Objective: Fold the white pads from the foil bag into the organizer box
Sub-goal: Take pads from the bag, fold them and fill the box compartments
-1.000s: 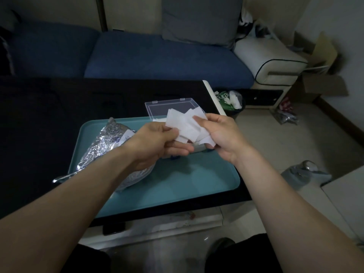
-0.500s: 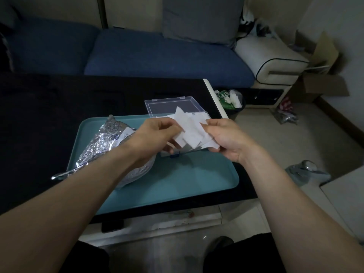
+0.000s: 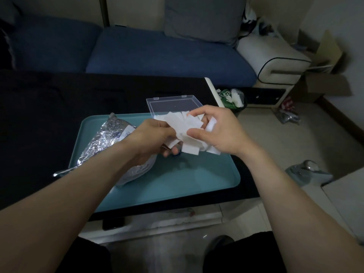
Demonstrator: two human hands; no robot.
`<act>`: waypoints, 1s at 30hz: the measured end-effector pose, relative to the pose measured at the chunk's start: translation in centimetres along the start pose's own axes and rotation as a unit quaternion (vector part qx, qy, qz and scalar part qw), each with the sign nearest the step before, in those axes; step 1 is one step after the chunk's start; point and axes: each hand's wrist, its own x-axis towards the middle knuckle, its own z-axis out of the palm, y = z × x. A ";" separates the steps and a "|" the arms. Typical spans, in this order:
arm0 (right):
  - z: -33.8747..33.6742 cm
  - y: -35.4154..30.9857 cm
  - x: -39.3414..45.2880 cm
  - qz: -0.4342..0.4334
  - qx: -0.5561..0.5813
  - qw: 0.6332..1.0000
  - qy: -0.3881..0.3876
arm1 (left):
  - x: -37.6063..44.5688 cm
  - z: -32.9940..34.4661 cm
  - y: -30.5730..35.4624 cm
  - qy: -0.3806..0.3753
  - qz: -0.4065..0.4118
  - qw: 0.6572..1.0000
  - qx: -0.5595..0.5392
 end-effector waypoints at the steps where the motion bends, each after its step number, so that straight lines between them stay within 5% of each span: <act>1: 0.0 0.2 0.1 -0.002 -0.008 1.000 -0.014 | 0.1 -0.1 -0.1 0.015 0.000 1.000 0.008; 9: 1.2 -0.7 0.1 -0.012 -0.031 0.999 -0.007 | 0.0 -0.4 0.1 0.051 0.013 0.989 0.139; 14: 1.3 -0.4 0.2 0.002 -0.040 0.994 -0.106 | -0.3 -0.8 -0.2 -0.030 0.039 0.967 0.248; 17: 1.2 0.1 0.2 0.012 -0.016 0.996 -0.083 | -0.5 -1.4 -0.3 -0.054 0.063 0.947 0.311; 22: 0.7 0.4 0.1 0.096 0.206 0.973 0.038 | 0.3 -1.5 -0.8 0.096 0.104 0.968 0.209; 26: 0.5 0.0 -0.2 0.155 0.316 0.934 -0.056 | 0.4 -0.7 -1.1 0.133 0.103 0.984 0.062; 30: 1.5 -0.4 -0.2 0.157 0.265 0.947 -0.088 | 0.2 0.2 -0.7 0.148 0.121 0.980 0.058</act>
